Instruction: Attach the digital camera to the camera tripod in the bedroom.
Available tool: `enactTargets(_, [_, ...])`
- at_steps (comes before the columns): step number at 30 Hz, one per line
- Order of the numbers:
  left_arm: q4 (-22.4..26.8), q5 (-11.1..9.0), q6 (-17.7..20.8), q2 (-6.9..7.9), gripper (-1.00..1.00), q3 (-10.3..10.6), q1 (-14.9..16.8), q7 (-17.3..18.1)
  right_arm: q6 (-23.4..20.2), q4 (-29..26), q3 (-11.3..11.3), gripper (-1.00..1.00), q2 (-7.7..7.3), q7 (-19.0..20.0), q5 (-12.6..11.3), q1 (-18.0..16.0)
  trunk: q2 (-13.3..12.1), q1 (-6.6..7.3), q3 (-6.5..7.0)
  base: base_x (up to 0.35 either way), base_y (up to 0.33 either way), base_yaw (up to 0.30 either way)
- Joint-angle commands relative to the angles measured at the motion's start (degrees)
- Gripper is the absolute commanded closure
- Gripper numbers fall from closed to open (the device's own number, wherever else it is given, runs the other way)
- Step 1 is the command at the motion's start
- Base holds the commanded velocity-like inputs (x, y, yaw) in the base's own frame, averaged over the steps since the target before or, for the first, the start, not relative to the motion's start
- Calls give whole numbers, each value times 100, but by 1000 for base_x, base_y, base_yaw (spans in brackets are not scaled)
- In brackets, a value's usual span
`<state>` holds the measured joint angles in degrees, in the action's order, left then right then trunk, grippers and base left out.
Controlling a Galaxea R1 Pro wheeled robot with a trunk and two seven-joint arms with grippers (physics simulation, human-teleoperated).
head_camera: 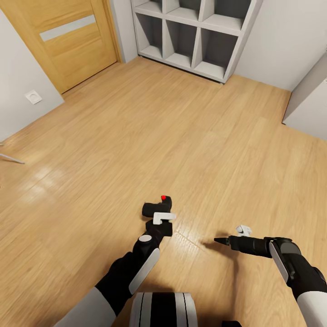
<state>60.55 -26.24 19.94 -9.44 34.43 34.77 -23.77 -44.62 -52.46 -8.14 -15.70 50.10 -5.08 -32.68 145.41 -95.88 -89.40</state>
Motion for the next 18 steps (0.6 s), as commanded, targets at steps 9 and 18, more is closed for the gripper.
enactTargets(9, [402,-473,19,134,100,36,4,-67,-60,2,-11,-100,-8,2,-67,-1,-11,24,197,0,0,0])
enactTargets(18, [1553,-3821,-62,1824,100,55,4,394,-73,0,-21,-100,-26,24,-58,-1,-23,47,396,0,0,0])
